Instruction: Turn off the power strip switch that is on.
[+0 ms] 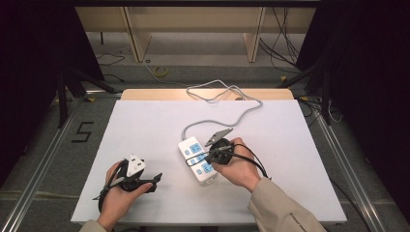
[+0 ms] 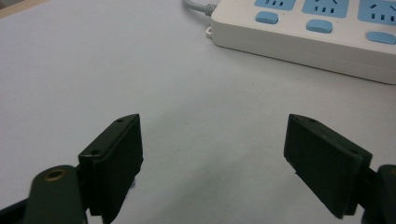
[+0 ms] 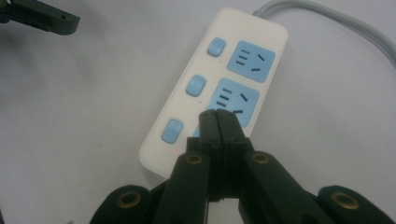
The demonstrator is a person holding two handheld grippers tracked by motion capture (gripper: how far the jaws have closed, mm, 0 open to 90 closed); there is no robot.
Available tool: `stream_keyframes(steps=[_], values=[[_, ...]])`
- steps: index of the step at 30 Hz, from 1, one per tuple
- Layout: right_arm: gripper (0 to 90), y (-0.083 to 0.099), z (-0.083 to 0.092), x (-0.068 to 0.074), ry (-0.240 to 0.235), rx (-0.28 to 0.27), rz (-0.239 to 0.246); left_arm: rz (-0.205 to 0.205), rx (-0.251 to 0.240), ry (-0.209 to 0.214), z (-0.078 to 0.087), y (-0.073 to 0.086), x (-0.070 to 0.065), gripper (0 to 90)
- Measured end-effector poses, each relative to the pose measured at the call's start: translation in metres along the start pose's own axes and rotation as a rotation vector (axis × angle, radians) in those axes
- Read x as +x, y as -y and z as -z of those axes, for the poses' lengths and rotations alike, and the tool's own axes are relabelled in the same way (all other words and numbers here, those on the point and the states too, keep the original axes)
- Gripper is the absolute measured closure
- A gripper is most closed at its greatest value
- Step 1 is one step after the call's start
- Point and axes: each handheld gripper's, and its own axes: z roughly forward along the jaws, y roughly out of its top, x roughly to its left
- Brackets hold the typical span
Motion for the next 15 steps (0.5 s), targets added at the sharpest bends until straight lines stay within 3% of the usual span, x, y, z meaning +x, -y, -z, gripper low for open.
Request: stream_keyframes(steps=[15], values=[[90.0,-0.0053,-0.0074,0.0047,-0.019,0.027,-0.007,-0.001,0.000,0.000,0.0000,-0.0001,-0.0002,19.4]])
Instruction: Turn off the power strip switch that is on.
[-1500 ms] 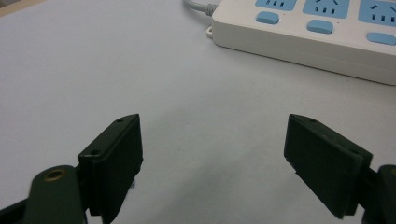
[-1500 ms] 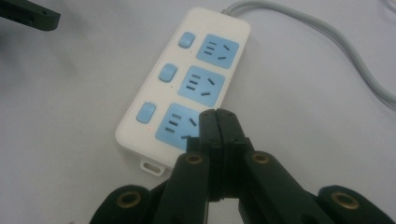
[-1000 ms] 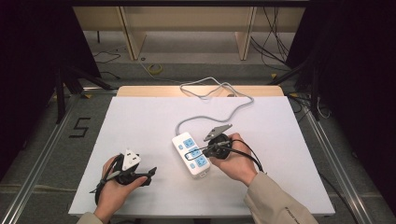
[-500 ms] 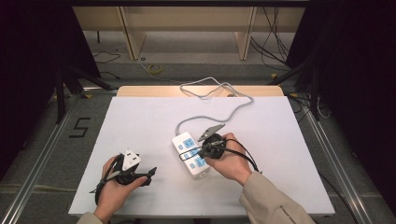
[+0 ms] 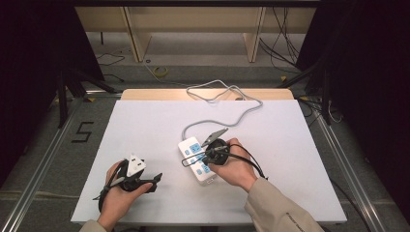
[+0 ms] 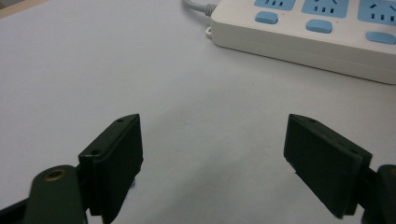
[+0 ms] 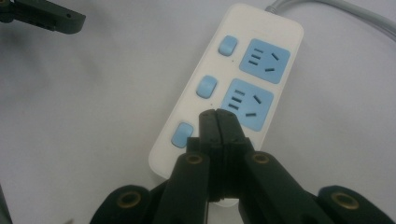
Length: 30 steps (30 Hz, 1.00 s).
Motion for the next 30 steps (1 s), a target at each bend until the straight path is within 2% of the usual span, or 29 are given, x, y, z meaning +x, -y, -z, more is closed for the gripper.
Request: stream_keyframes(steps=[30], values=[[90.0,-0.009,-0.013,0.008,-0.033,0.055,-0.011,0.001,0.000,0.000,0.000,0.000,0.000,19.6]])
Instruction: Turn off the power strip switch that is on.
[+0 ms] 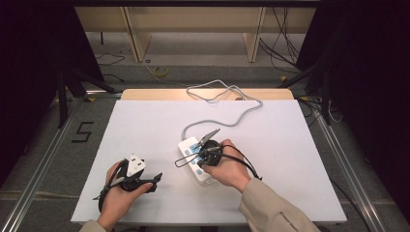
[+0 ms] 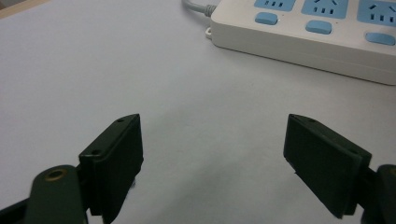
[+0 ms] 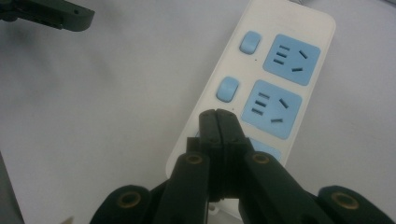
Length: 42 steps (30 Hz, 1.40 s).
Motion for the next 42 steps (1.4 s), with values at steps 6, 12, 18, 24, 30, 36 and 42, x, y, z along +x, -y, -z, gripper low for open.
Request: stream_keyframes(steps=[6,12,18,24,30,36,42], values=[[90.0,-0.002,-0.002,0.001,0.001,0.011,-0.002,0.000,0.000,0.000,0.000,0.000,0.000,19.6],[90.0,-0.003,-0.004,0.002,-0.005,0.016,0.000,0.000,0.000,0.000,0.000,0.000,0.000,19.6],[90.0,-0.004,-0.006,0.003,-0.004,0.021,-0.007,-0.001,-0.001,0.000,0.000,0.000,0.000,19.6],[90.0,-0.005,-0.007,0.004,-0.005,0.023,-0.005,-0.001,-0.001,0.001,0.000,0.000,0.000,19.6],[90.0,-0.006,-0.009,0.005,-0.007,0.029,-0.004,0.000,-0.001,0.001,0.000,0.000,0.000,19.6],[90.0,-0.006,-0.011,0.006,-0.009,0.040,-0.010,0.000,-0.001,0.001,0.000,0.000,0.000,19.6],[90.0,-0.006,-0.013,0.005,-0.008,0.047,-0.009,-0.003,-0.002,0.000,0.000,-0.001,0.000,19.6]])
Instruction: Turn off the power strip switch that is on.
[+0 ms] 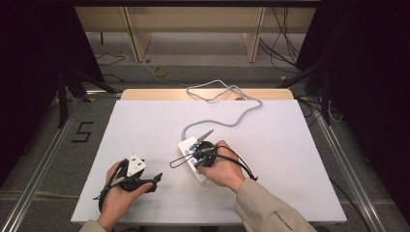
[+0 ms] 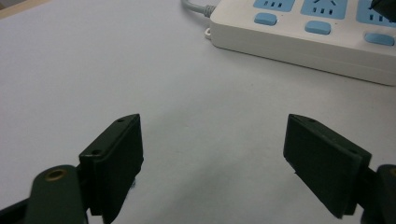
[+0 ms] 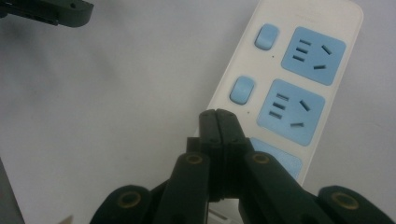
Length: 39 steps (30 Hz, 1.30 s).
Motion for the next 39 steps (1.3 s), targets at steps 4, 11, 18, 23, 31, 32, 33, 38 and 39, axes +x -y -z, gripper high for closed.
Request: stream_keyframes(steps=[4,11,18,23,31,32,33,38,39], values=[[90.0,-0.001,-0.001,0.000,0.003,0.010,-0.006,0.001,0.001,0.001,0.000,0.000,0.000,19.6],[90.0,-0.001,-0.005,-0.001,0.005,0.032,-0.012,0.002,0.000,0.001,0.000,0.000,0.000,19.6],[90.0,-0.001,-0.008,0.000,0.010,0.058,-0.015,0.002,0.000,0.001,0.000,0.000,0.000,19.7],[90.0,0.000,-0.010,-0.001,0.007,0.073,-0.011,-0.005,0.003,0.003,0.000,0.000,0.000,19.6],[90.0,-0.001,-0.011,-0.001,0.005,0.080,-0.011,-0.001,0.000,0.002,0.000,0.000,0.000,19.6],[90.0,-0.001,-0.011,-0.001,0.006,0.081,-0.011,-0.001,0.000,0.002,0.000,0.000,0.000,19.6],[90.0,-0.001,-0.011,0.000,0.010,0.082,-0.011,-0.003,-0.001,0.001,0.000,0.000,0.000,19.7],[90.0,-0.001,-0.011,0.002,0.010,0.095,-0.003,-0.007,0.003,0.001,0.000,0.000,0.000,19.6],[90.0,-0.001,-0.011,0.002,0.009,0.095,-0.005,-0.007,0.003,0.001,0.000,0.000,0.000,19.6]])
